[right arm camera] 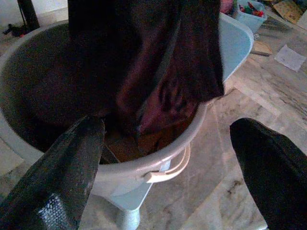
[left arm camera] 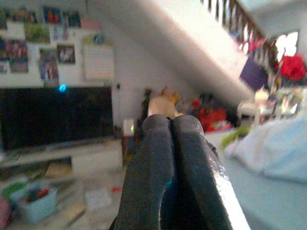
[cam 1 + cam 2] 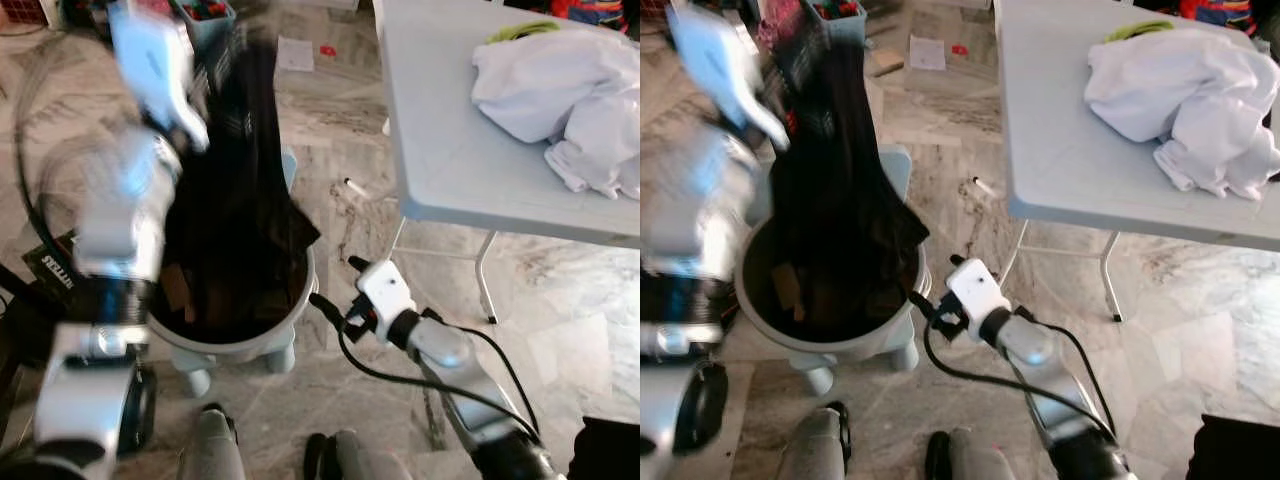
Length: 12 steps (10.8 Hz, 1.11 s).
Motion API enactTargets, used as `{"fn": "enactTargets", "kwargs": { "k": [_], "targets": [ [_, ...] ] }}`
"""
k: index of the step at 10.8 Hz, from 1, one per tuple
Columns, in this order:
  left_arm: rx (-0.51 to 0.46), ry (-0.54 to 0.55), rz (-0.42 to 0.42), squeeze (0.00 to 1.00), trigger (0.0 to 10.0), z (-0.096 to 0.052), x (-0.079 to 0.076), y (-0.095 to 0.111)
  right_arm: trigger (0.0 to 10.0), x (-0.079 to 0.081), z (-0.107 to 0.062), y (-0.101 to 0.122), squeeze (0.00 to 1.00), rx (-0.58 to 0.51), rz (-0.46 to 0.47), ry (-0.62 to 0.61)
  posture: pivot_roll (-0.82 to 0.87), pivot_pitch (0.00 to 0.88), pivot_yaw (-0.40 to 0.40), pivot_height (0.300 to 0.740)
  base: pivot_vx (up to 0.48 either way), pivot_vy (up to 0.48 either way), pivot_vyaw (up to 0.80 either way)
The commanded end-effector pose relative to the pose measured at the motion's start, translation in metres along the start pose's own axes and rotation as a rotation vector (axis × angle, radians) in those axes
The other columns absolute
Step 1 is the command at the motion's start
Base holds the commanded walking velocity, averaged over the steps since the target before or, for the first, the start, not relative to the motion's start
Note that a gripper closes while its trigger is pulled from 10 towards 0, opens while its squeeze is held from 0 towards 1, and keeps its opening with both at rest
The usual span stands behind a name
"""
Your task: Hang hanger
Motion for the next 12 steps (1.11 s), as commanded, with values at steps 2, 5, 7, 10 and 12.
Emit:
{"fn": "enactTargets", "kwargs": {
  "k": [2,5,7,10,12],
  "targets": [
    [-0.088,-0.07,-0.108,0.0,0.0,0.008,-0.011,0.033,10.0,0.0,0.001,-0.006,0.0,0.012,0.002,-0.004,0.02,0.118,-0.106,0.74,0.0,0.0,0.0],
    [0.019,-0.11,-0.246,0.0,0.0,-0.016,-0.015,0.009,10.0,-0.004,0.002,-0.009,0.0,0.017,0.013,-0.021,0.02,0.121,-0.107,0.74,0.0,0.0,0.0],
    [0.022,-0.154,-0.357,0.0,0.0,-0.015,-0.038,0.005,10.0,-0.001,0.003,-0.011,0.0,0.018,0.032,0.012,0.02,0.119,-0.116,0.74,0.0,0.0,0.0],
    [0.2,-0.456,-0.415,0.0,0.0,-0.025,-0.099,-0.02,10.0,-0.004,0.004,-0.011,0.0,0.014,0.007,0.114,0.02,0.112,-0.113,0.74,0.0,0.0,0.0],
    [0.283,-0.611,-0.461,0.0,0.0,-0.042,-0.126,-0.024,10.0,-0.026,0.008,-0.006,0.0,-0.006,0.002,-0.002,0.01,0.113,-0.11,0.74,0.0,0.0,0.0]
  ]
}}
Point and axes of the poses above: a point about 5 cm out from each wrist's last joint towards the gripper, its own z axis pointing out of the wrist towards the gripper, its own y axis along the axis of the wrist's last joint, x = y × z, the point moved 3 cm from there along z, pointing out of the wrist towards the gripper, and after that the axes turned 13 degrees about -z, right-handed, at the moved point
